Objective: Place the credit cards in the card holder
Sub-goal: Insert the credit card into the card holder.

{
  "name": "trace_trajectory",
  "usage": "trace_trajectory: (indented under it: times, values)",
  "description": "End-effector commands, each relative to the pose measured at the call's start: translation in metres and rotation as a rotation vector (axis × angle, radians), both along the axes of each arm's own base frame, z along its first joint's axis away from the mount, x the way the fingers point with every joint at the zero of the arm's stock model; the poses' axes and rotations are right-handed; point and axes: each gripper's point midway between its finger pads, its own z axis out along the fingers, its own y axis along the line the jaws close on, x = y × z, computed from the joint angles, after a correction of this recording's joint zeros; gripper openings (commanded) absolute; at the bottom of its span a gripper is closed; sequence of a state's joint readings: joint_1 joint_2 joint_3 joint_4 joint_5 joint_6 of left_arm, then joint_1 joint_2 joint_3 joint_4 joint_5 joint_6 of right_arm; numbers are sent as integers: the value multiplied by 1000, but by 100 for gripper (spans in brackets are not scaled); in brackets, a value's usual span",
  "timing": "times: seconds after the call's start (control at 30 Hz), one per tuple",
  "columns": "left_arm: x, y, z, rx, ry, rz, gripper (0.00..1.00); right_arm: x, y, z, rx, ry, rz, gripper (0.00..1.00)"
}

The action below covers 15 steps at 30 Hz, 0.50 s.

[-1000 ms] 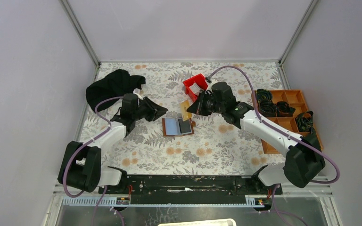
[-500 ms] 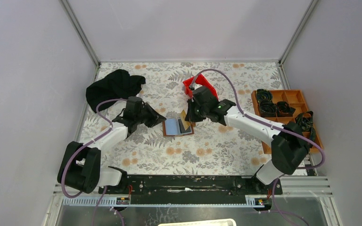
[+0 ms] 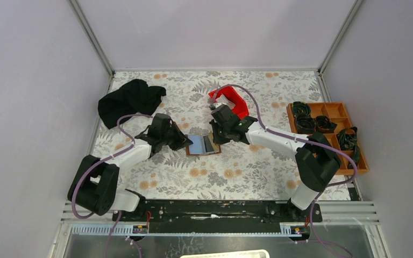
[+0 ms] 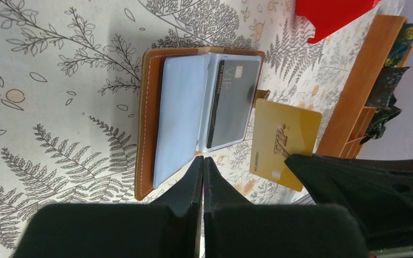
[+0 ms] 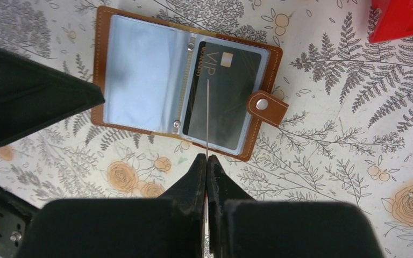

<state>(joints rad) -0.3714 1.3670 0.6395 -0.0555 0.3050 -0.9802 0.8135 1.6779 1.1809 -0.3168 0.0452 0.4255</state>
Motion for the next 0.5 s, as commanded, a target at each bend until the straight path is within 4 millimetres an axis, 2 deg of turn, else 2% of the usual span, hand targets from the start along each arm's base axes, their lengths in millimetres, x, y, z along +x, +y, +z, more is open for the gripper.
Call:
trace_trajectory:
  times: [0.0,0.2,0.47]
  values:
    - [-4,1,-12,54,10,-18,0,15,8,7,-19,-68,3,0]
    - [-8,2,-23,87,31,-33,0,17,3,-7,-79,-80,5,0]
    - [-16,7,-41,129,76,-42,0,24,-16,-7,-162,-137,-34,0]
